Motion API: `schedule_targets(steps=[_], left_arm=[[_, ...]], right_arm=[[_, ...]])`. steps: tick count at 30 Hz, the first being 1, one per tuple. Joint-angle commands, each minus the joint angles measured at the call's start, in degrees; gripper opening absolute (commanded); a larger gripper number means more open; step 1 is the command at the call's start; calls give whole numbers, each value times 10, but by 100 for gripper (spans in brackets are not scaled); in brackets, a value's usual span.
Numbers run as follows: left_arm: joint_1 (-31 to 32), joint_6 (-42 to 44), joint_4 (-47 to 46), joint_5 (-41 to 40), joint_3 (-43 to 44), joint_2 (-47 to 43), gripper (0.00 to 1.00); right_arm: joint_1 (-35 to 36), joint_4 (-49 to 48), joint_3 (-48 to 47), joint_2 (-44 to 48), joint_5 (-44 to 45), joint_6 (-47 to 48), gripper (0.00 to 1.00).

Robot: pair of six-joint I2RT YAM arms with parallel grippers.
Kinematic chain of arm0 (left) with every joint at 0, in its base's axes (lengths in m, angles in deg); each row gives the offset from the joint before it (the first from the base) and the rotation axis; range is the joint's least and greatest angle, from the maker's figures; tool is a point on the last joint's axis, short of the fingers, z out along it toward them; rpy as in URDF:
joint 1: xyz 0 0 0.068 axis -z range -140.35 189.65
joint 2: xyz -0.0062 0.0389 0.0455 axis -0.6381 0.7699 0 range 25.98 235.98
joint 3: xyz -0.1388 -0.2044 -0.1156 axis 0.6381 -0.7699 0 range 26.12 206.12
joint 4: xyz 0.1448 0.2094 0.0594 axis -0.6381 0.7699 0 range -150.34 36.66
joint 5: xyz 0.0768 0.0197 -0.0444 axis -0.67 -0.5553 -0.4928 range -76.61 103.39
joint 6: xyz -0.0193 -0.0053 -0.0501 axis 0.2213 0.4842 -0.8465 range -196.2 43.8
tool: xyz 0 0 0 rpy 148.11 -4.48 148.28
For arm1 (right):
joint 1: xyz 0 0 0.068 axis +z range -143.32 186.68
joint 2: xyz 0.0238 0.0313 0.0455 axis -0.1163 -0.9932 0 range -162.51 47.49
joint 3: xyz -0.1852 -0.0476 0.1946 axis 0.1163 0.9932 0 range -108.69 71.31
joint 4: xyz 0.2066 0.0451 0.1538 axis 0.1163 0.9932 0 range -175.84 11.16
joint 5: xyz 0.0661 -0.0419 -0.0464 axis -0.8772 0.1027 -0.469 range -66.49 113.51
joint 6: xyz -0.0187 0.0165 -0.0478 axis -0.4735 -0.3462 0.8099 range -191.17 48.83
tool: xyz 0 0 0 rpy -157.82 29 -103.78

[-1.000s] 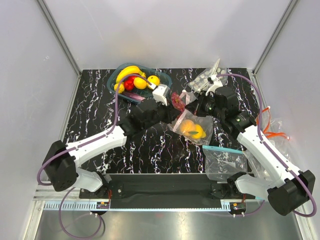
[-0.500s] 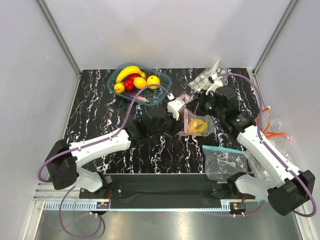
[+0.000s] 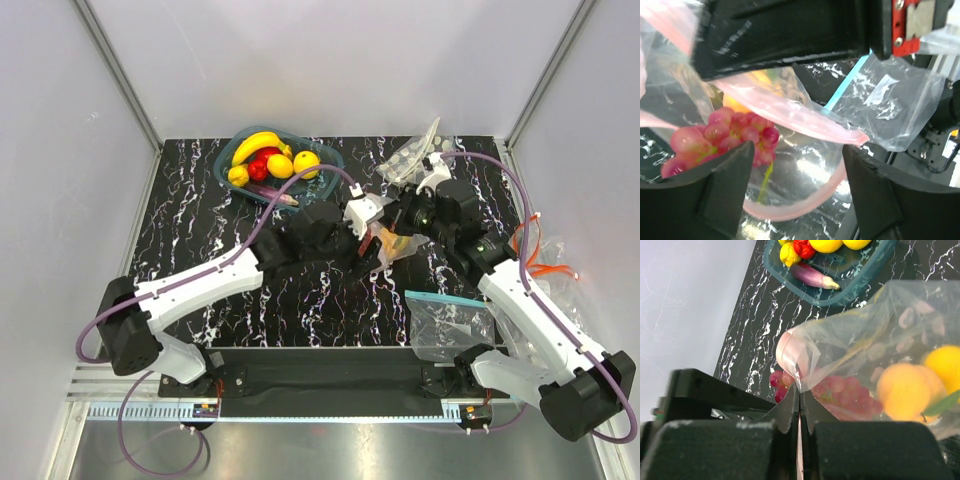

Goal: Place the food in the zip-top bag and seal the zipper
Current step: Place the fake fruit in the zipper food storage bag.

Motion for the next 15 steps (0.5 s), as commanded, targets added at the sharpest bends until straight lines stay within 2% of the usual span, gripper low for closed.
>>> schedule_targets(steps=[1,10,15], left_arm=[[-2,12,34,-16,68,-20,79],[-48,-29,76,-24,71,-90,78],[-64,-50,119,-64,61,-97,77]], right_arm=[[2,-34,7,23,0,-8,0],[2,-23,13,32,9,-5,0],[3,-26,12,32,8,-6,0]])
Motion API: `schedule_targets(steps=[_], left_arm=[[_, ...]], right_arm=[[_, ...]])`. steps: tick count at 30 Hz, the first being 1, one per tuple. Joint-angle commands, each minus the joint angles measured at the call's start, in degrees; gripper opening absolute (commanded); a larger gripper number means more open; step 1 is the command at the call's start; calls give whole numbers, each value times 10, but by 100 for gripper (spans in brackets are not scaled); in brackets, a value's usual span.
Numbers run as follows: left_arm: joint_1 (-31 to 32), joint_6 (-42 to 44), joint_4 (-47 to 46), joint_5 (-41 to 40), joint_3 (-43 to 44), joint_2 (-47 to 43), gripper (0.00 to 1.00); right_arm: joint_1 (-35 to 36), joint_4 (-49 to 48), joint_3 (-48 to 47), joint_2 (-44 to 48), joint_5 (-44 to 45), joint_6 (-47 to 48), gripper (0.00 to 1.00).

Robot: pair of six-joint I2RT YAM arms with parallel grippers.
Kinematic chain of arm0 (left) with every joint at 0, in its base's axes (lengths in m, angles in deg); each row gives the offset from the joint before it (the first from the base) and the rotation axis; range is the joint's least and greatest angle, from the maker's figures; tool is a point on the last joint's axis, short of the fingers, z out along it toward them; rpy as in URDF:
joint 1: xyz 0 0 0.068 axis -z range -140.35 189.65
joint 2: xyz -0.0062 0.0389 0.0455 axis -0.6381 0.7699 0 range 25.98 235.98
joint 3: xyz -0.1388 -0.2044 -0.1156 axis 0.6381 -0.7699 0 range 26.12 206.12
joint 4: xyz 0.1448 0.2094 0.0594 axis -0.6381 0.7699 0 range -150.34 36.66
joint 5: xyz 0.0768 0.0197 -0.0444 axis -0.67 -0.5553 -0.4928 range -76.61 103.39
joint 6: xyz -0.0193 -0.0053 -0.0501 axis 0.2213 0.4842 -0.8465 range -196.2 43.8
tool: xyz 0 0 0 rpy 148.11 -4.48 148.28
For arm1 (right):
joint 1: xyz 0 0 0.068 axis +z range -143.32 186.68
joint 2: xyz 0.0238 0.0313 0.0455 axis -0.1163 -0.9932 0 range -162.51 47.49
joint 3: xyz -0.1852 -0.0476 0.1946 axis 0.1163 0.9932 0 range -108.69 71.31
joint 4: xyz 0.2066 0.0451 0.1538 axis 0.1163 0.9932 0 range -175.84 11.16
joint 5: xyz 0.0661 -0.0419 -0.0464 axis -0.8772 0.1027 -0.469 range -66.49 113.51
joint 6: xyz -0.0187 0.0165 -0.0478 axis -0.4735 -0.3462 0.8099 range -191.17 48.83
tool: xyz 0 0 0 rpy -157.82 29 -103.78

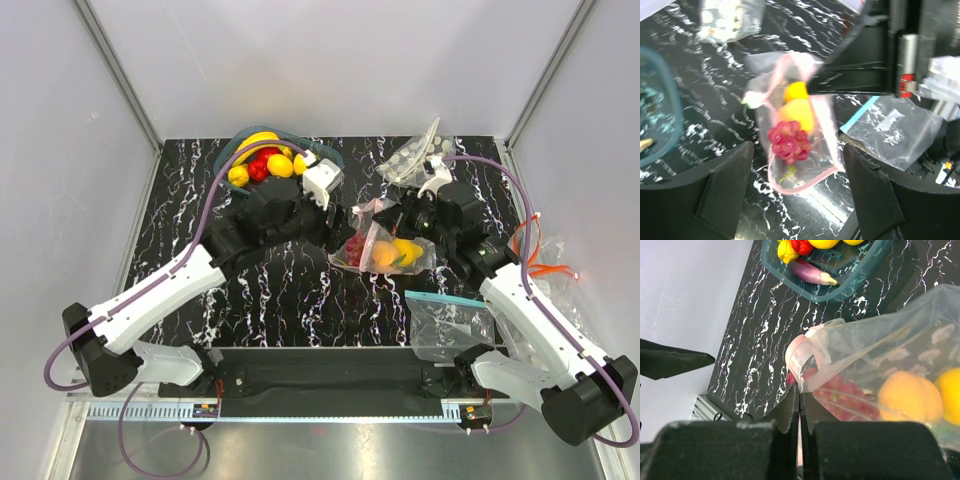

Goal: Place the food in the zip-top bag and seal the zipper
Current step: Place the fake fruit in the zipper food storage bag, then adjust the zipper food storage bag at the center of the board.

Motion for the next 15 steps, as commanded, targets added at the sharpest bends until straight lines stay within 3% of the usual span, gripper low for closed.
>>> schedule_targets(steps=[1,7,15], left_arm=[[-3,-22,32,-36,-10,-7,77],[-5,-23,28,-21,-54,9,67],[-12,-15,21,-75,-51,96,59]], right_arm=[[3,-29,-6,16,7,-3,0],[2,-29,-9,14,7,-4,0],[2,-31,-11,13,3,-6,0]])
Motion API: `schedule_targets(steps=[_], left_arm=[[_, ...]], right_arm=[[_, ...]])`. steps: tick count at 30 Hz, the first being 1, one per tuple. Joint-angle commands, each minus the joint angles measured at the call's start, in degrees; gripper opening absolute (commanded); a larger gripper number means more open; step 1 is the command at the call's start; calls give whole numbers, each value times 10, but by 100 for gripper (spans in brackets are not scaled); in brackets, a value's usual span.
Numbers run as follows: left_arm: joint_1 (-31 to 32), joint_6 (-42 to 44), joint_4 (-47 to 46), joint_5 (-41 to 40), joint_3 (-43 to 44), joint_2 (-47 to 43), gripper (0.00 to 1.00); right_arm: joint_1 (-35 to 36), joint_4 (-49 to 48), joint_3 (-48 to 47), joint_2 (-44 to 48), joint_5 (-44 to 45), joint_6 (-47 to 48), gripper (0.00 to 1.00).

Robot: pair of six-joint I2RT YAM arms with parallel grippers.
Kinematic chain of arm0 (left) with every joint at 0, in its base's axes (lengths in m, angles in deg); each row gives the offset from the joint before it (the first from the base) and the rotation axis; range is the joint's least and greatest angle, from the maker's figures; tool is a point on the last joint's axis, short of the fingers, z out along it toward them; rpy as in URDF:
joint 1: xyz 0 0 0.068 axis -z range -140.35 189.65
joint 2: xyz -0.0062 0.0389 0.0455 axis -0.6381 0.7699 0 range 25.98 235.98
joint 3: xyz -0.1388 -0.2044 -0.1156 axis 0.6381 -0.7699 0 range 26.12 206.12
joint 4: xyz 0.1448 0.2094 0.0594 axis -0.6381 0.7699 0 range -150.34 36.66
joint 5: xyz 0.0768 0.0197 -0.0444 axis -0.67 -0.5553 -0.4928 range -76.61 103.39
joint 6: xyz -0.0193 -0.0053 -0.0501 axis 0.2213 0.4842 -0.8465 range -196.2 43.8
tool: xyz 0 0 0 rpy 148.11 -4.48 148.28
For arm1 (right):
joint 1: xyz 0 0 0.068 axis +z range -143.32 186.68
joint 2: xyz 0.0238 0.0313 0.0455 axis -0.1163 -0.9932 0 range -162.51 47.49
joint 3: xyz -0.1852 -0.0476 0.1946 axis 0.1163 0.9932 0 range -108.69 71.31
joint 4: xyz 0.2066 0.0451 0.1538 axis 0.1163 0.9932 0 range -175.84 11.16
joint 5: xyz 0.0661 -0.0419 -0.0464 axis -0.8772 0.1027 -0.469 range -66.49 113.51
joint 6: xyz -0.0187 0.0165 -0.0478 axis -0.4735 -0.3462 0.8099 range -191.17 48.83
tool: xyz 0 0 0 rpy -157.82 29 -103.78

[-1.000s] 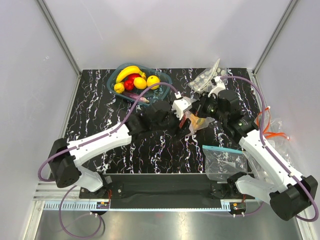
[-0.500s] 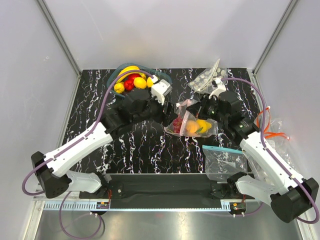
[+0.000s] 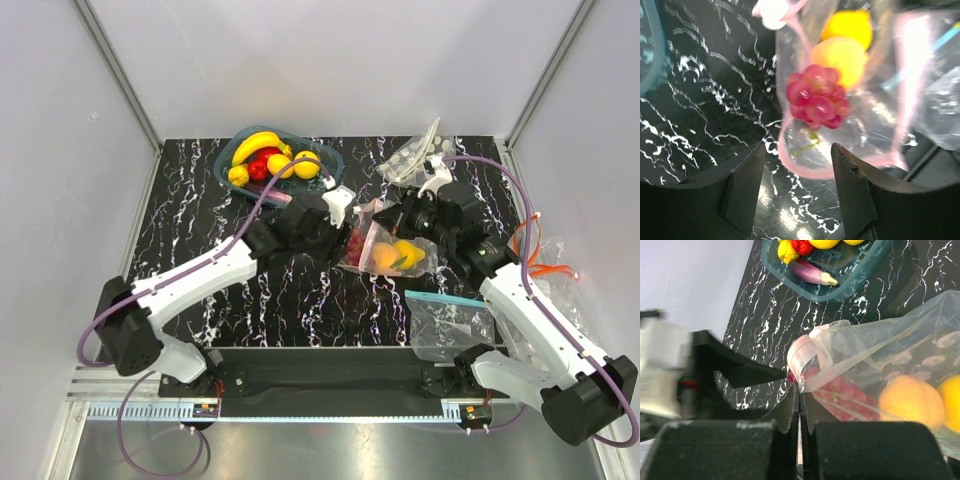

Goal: Place the food in the zip-top bag and seal the zipper
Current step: Adjust the zipper food storage bag at the center of the board.

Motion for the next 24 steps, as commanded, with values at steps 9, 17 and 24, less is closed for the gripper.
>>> schedule_targets(steps=[9,17,24], left_arm=[[-10,-9,16,-108,39,98,21],[2,-5,85,-127,121,17,0],[32,-2,98,-103,147,-14,0]], right_arm=[[2,-21,-16,18,1,1,0],[3,-21,20,2,11,1,0],[2,-29,20,-19,14,2,0]])
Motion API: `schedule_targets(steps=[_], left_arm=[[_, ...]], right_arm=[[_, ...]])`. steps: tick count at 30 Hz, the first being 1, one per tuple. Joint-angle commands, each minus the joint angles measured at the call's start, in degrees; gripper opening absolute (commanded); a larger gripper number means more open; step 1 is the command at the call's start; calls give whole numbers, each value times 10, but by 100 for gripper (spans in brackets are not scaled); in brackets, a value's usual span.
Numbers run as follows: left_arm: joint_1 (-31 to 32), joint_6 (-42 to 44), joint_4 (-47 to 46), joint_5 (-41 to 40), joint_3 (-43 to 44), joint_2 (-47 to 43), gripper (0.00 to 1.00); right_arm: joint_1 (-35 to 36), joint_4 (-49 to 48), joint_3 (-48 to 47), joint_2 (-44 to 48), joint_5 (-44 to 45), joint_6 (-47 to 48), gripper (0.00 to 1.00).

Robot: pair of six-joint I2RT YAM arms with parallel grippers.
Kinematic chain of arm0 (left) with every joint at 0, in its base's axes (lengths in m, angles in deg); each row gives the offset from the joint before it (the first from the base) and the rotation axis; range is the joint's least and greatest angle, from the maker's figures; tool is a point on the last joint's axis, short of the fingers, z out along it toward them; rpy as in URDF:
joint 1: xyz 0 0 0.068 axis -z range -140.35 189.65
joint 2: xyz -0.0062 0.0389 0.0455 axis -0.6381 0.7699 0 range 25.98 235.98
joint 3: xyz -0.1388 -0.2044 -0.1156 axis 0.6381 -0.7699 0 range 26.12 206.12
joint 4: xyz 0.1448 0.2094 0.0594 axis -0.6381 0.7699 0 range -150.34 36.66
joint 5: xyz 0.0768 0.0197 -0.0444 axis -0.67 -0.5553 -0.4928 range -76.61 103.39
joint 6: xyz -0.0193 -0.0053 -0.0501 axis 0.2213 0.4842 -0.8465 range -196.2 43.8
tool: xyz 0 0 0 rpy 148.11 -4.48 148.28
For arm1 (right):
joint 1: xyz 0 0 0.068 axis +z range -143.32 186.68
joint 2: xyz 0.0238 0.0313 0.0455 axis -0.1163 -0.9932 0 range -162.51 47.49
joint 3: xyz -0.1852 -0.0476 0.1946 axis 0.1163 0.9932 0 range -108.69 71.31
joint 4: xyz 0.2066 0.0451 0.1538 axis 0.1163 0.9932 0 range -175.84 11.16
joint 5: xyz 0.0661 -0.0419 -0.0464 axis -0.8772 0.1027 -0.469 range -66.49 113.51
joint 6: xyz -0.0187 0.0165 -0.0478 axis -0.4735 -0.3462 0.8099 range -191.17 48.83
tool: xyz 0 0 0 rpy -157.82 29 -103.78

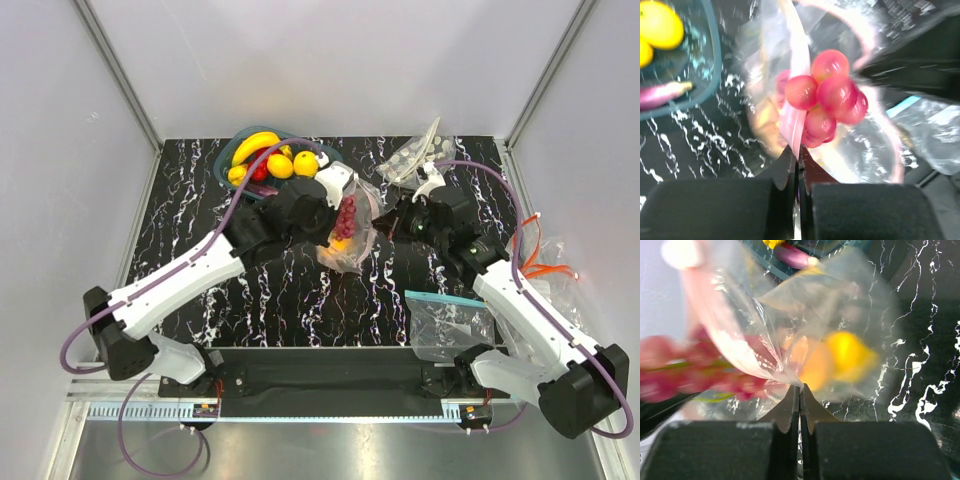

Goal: Place the food in the zip-top bag and seal the zipper
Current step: Adjust the zipper food storage bag at the center of the board.

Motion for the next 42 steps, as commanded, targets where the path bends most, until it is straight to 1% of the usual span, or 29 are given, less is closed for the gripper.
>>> schedule_targets(steps=[1,5,9,12,13,16,18,21,22,24,25,27,28,30,31,32,34,35,37,38,39,40,42], left_arm=[[7,9,-6,-6,15,-15,0],[7,12,11,-31,15,-5,0],[14,34,11,-19,22,-2,3],[36,64,43,-90,46,28,4],[43,76,54,-150,53,52,4],[57,69,96,-256,76,95,2],[56,60,88,-260,67,96,3],[53,51,46,-212,48,68,5],[48,45,38,-173,48,54,7],[39,40,26,-131,54,46,9],[31,35,24,-92,68,42,10],[24,31,22,-51,86,42,11],[22,28,21,-10,101,45,11],[18,20,6,30,108,47,11],[15,11,-2,77,107,47,11],[13,8,-12,105,97,48,11],[8,-7,-45,150,83,48,12],[5,-12,-60,149,62,48,23],[-6,-24,-75,141,37,48,46],[-11,-28,-95,140,13,48,55],[-17,-32,-102,141,-1,48,70],[-33,-40,-110,142,-12,49,75],[-52,-52,-127,143,-40,45,81]], right_arm=[[2,-16,-10,3,15,3,0],[2,8,-30,14,31,15,0],[2,9,-32,15,29,18,0],[2,1,-34,12,7,15,0],[2,-4,-35,12,2,14,0],[2,-19,-37,19,-19,8,0],[2,-13,-43,19,-13,8,0],[2,10,-56,19,5,17,0],[2,17,-60,21,8,20,0],[3,38,-71,32,26,28,0],[2,47,-82,36,33,32,0],[2,77,-95,51,63,44,0],[2,89,-103,56,74,49,0],[3,121,-127,71,109,64,0],[3,131,-136,75,125,68,0],[2,142,-151,78,146,73,0],[3,151,-168,82,149,77,0],[2,153,-171,77,145,80,0],[2,154,-170,67,139,81,0],[3,152,-165,61,132,83,0],[2,149,-159,49,127,83,0],[3,144,-141,46,122,82,0],[2,122,-119,36,115,79,0]])
